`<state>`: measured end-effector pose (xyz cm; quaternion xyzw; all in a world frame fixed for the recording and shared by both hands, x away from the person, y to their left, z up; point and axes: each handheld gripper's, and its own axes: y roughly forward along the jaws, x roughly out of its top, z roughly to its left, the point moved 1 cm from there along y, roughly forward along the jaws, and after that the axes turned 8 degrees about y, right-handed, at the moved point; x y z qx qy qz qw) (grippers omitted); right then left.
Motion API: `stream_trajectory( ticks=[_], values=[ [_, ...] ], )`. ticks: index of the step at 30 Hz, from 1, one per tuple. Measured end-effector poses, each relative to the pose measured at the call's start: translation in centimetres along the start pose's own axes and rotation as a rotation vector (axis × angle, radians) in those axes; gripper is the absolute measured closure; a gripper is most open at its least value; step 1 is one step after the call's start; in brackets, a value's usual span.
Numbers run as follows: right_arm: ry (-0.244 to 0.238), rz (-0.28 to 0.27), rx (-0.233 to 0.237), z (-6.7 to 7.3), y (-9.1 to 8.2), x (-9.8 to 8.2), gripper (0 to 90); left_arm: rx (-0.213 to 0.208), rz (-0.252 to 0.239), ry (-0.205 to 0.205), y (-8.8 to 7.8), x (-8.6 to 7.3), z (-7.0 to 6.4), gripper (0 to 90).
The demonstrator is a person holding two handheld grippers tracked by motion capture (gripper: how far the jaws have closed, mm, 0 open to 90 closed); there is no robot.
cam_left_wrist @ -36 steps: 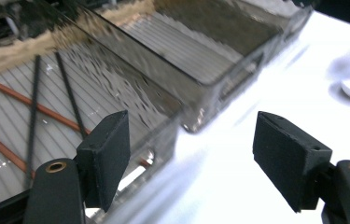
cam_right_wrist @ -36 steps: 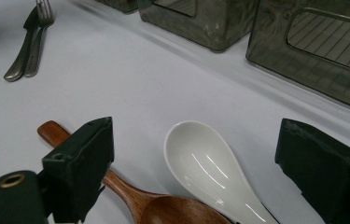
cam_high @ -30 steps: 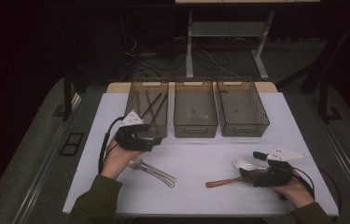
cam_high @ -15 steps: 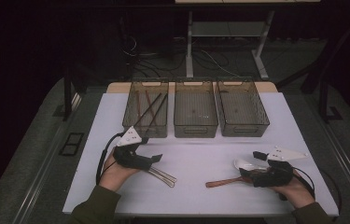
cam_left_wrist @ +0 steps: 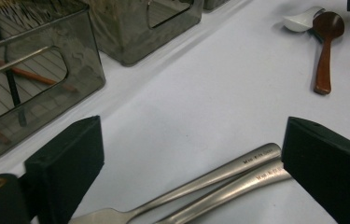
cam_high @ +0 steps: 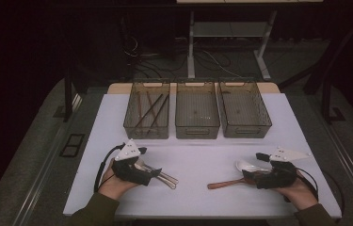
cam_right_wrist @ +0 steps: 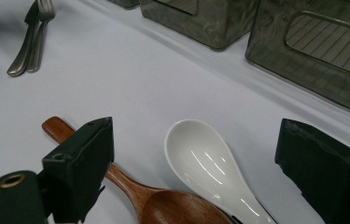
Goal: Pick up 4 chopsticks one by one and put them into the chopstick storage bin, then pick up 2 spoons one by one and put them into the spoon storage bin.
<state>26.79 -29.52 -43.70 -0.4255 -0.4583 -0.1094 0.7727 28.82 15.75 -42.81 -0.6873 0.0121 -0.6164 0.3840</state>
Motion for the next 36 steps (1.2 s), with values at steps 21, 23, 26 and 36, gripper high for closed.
stream_trajectory(
  ticks=[21, 23, 26, 36],
  values=[
    [0.017, 0.059, 0.024, -0.4, -0.8, 0.6, 15.9, -0.032, 0.028, -0.007, 0.0, -1.3, -0.5, 0.0],
    [0.016, 0.060, 0.034, -0.5, -0.8, 0.7, 17.4, -0.034, 0.025, -0.008, 0.0, -1.3, -0.5, 0.0],
    [0.022, 0.062, 0.040, -0.7, -0.7, 0.7, 21.5, -0.037, 0.023, -0.015, 0.1, -1.4, -0.4, 0.0],
    [0.039, 0.086, 0.058, -1.7, -0.6, 1.2, 34.9, -0.036, 0.023, -0.022, 0.2, -1.3, -0.5, 0.0]
  ],
)
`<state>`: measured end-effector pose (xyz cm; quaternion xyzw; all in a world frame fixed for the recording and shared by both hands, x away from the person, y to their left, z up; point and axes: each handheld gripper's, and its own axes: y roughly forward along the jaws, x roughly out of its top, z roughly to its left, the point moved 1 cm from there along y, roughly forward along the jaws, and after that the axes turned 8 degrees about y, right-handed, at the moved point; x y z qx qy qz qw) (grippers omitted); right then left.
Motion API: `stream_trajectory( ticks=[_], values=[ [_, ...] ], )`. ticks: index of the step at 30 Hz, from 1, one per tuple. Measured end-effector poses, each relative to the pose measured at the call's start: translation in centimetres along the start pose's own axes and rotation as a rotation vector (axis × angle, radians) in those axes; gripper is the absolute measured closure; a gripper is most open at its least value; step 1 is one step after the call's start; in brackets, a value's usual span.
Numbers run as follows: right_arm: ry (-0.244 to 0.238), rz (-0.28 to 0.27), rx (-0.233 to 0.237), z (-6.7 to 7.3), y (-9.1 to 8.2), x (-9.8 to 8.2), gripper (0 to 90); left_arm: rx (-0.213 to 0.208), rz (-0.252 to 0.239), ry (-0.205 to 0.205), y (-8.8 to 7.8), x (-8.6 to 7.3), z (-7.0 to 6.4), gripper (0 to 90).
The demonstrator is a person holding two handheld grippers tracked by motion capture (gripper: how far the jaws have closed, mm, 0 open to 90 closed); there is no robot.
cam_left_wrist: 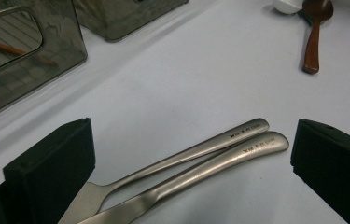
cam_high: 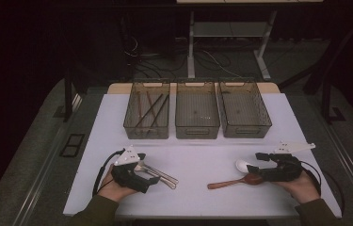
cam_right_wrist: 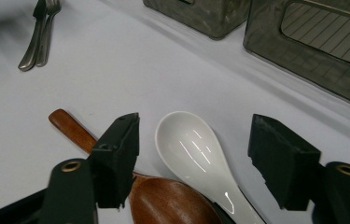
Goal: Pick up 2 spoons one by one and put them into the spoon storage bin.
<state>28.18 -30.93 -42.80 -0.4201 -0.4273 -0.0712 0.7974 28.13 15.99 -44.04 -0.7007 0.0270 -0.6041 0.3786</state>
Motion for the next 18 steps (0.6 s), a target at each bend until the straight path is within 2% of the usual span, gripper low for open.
stream_trajectory(
  ticks=[6, 11, 13, 18],
  values=[
    [0.026, 0.028, 0.008, -0.89, 0.46, 0.34, 40.4, -0.007, 0.008, 0.002, 0.15, -0.02, -0.10, 0.0],
    [0.012, 0.052, 0.012, -0.80, 0.44, 0.26, 47.7, -0.011, 0.007, 0.001, 0.17, -0.03, -0.09, 0.0],
    [0.009, 0.065, 0.011, -0.77, 0.45, 0.14, 52.4, -0.014, 0.013, 0.006, 0.18, -0.03, -0.07, 0.0],
    [0.002, 0.090, 0.006, -0.73, 0.22, -0.20, 71.3, -0.013, 0.011, 0.005, 0.15, 0.00, -0.11, 0.0]
  ],
)
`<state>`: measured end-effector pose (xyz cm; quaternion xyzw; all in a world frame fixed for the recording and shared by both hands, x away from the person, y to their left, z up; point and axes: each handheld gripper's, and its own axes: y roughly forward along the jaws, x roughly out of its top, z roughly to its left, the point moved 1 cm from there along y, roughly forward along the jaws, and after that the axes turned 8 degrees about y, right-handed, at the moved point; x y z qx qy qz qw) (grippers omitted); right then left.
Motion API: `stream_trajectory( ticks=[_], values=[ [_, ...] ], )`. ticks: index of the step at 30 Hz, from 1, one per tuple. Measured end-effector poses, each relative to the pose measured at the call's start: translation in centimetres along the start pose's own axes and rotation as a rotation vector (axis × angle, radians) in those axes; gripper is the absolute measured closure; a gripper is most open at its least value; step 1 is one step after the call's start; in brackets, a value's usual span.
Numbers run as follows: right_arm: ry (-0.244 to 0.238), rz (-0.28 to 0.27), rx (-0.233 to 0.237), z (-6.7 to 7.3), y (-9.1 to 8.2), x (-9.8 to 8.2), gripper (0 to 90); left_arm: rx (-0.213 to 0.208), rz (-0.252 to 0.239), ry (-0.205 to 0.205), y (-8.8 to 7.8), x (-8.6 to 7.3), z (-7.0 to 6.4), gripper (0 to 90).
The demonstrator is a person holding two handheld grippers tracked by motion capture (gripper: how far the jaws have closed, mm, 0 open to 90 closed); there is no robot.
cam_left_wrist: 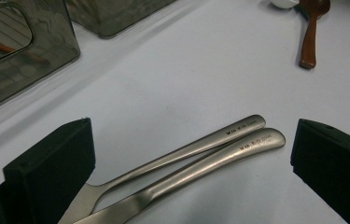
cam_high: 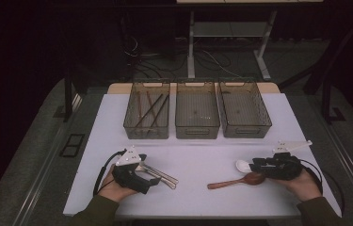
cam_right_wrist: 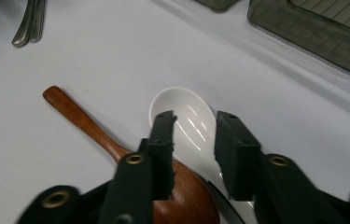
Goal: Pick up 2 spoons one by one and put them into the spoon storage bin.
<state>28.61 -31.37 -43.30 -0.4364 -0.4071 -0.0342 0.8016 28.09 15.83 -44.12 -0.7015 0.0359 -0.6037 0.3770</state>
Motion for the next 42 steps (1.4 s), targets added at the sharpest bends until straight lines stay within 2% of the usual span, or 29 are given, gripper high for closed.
stream_trajectory(
  ticks=[3, 6, 13, 20, 25, 33, 38, 42],
  values=[
    [-0.020, 0.017, -0.019, 0.2, -0.3, -0.3, 83.0, -0.002, 0.003, -0.001, 0.0, 0.0, 0.0, 0.0],
    [-0.024, 0.038, -0.034, 0.0, -0.6, -0.6, 89.5, -0.003, 0.003, -0.002, 0.0, 0.0, 0.0, 0.0],
    [-0.001, 0.080, -0.085, -0.8, -1.4, -1.5, 89.9, -0.003, 0.002, -0.009, 0.0, -0.1, 0.0, 0.0],
    [-0.008, 0.087, -0.097, -1.3, -2.2, -2.4, 89.9, -0.007, 0.006, -0.008, 0.1, -0.1, 0.0, 0.0],
    [-0.021, 0.117, -0.107, -1.3, -1.8, -2.5, 89.9, -0.009, 0.006, -0.011, 0.1, -0.1, 0.0, 0.0],
    [-0.039, 0.147, -0.069, -0.6, -1.4, -2.6, 89.9, -0.013, 0.008, -0.008, 0.1, -0.1, 0.0, 0.0],
    [-0.076, 0.171, -0.026, 0.4, -1.0, -2.6, 89.9, -0.015, 0.009, -0.008, 0.2, -0.1, -0.1, 0.0],
    [-0.090, 0.170, -0.029, 0.9, -0.8, -2.5, 88.2, -0.017, 0.007, -0.009, 0.2, 0.0, -0.1, 0.0]
  ],
)
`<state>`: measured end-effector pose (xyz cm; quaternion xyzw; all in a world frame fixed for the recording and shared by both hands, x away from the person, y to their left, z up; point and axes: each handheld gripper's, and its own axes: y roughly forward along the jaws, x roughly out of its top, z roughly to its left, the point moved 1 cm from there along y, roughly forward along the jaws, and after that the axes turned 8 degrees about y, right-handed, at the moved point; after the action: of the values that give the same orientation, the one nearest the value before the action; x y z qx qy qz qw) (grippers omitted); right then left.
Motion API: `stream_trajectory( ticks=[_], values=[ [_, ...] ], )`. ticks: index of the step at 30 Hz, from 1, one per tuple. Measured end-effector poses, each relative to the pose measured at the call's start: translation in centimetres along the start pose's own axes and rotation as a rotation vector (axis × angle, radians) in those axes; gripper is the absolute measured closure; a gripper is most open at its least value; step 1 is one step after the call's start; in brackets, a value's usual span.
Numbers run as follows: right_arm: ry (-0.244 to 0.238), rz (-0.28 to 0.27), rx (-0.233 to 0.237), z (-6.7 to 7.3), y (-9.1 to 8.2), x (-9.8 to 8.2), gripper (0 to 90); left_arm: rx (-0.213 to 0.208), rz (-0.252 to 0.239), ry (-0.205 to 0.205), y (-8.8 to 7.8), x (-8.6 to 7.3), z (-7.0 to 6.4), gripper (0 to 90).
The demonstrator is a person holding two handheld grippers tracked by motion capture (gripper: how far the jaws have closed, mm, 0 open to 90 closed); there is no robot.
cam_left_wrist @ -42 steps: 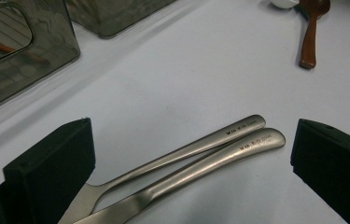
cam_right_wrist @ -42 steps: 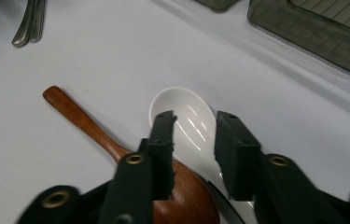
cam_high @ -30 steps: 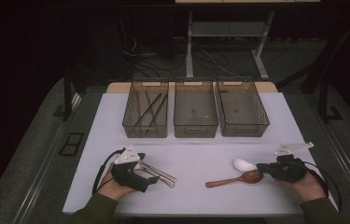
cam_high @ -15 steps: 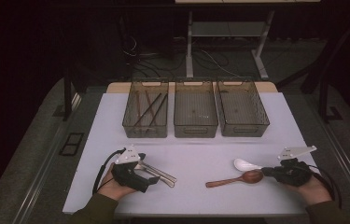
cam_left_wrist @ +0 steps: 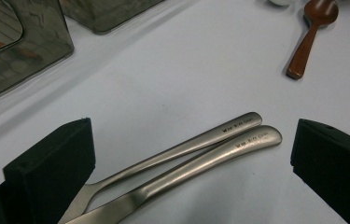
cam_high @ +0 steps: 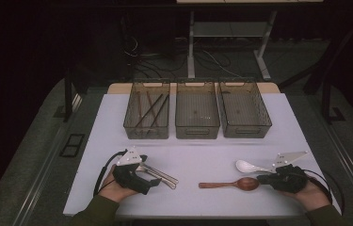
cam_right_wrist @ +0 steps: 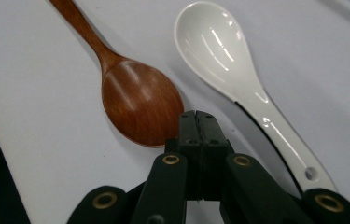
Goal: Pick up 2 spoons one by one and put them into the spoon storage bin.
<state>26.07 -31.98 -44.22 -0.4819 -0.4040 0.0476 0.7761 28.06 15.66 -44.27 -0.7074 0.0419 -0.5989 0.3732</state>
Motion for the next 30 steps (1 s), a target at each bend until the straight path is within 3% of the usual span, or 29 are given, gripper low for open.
stream_trajectory(
  ticks=[4, 7, 11, 14, 20, 30],
  values=[
    [0.016, -0.056, 0.001, -0.2, -0.7, 0.2, 79.7, -0.003, 0.001, 0.001, 0.0, 0.0, 0.0, 0.0],
    [0.020, -0.088, 0.039, 0.0, -0.8, 0.6, 69.9, -0.005, 0.003, 0.002, 0.1, 0.0, 0.0, 0.0],
    [0.007, -0.076, 0.078, 0.8, 0.0, 1.0, 58.2, -0.009, 0.008, 0.009, 0.1, 0.0, 0.0, 0.0],
    [-0.002, -0.051, 0.080, 1.1, 0.6, 1.0, 53.2, -0.010, 0.004, 0.004, 0.2, 0.0, 0.0, 0.0],
    [-0.007, -0.023, 0.082, 1.1, 1.4, 1.0, 50.7, -0.016, 0.011, 0.006, 0.2, 0.0, -0.1, 0.0],
    [-0.078, 0.024, 0.096, 1.8, 1.9, 0.8, 53.1, -0.022, 0.012, 0.011, 0.2, 0.0, -0.1, 0.0]
  ],
)
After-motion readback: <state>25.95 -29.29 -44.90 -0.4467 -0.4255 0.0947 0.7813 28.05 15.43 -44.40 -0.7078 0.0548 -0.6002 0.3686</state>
